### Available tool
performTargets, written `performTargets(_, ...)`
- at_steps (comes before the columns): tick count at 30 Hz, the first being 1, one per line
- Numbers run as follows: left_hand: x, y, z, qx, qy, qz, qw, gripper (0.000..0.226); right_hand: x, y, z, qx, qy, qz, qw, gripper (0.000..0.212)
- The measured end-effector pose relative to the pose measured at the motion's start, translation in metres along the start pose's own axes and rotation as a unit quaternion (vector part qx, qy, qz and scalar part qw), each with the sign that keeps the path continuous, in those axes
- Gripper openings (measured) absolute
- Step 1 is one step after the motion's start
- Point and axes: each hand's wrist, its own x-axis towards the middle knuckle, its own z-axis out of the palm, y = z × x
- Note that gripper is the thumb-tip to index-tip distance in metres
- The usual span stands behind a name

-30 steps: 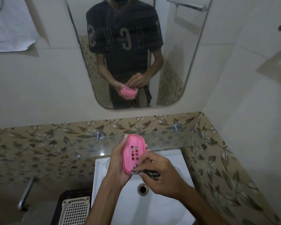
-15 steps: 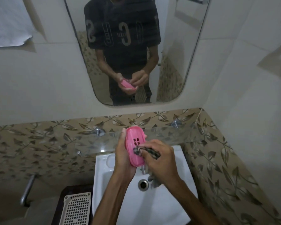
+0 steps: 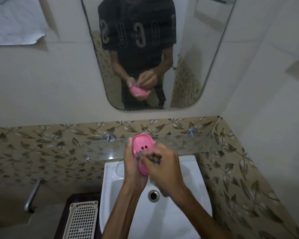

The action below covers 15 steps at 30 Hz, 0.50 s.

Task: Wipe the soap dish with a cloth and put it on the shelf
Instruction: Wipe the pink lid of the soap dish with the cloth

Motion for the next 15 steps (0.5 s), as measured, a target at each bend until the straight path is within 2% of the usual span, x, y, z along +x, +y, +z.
performTargets(2,0.003,0.005,-0.004,0.027,-0.003,0.022,0.999,0.072,-0.021,0.008,-0.008,0.007,-0.046,-0.012,0.999,0.015)
performTargets(4,0.003,0.004,-0.004,0.04,-0.001,0.033,0.999,0.071,-0.025,0.014,-0.015,0.012,-0.054,-0.02,0.998,0.015)
performTargets(9,-0.003,0.0,0.008,0.03,-0.019,-0.015,0.999,0.074,0.004,0.007,-0.014,0.034,0.01,-0.022,0.999,0.017)
performTargets(12,-0.002,0.006,0.01,0.064,-0.032,-0.003,0.997,0.07,0.019,0.014,-0.028,-0.006,-0.061,-0.052,0.997,0.021)
performTargets(15,-0.005,0.01,0.009,0.13,-0.058,0.002,0.99,0.067,0.026,0.022,-0.053,-0.101,-0.155,-0.137,0.973,0.019)
